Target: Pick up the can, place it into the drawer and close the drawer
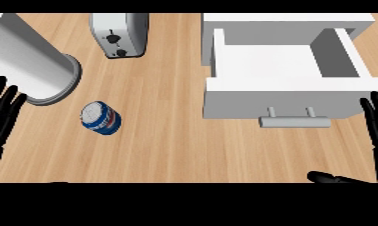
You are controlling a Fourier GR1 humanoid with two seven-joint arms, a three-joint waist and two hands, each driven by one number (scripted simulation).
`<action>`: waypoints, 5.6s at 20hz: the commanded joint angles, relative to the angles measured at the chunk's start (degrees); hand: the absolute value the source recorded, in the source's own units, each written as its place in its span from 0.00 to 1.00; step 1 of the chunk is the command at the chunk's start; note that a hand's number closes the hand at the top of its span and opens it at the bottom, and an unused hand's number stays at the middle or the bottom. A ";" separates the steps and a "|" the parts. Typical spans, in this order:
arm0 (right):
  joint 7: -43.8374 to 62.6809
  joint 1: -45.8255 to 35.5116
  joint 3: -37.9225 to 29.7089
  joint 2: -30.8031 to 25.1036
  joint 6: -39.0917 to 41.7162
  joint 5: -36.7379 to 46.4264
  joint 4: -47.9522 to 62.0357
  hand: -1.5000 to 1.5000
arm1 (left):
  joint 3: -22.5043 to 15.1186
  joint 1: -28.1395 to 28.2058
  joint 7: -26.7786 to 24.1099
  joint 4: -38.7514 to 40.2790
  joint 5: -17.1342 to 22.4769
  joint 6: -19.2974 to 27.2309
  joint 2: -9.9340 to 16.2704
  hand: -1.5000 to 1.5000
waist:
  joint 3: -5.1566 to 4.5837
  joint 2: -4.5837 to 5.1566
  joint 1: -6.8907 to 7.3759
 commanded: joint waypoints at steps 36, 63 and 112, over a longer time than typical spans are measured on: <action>-4.82 13.03 -24.48 -0.53 24.36 -20.12 -0.57 0.00 | 5.77 -10.53 3.10 18.74 7.48 3.20 -5.70 0.00 | -0.05 0.06 -0.39; -1.12 11.62 -32.09 2.49 31.01 -22.45 -2.26 0.00 | 9.18 -11.75 -30.55 57.78 2.33 0.46 -5.67 0.00 | -0.06 0.08 -0.38; 4.76 13.90 -33.99 5.06 30.37 -27.78 -8.85 0.00 | 3.36 -30.25 -34.90 70.13 13.34 -4.59 -8.91 1.00 | -0.03 -0.03 -0.27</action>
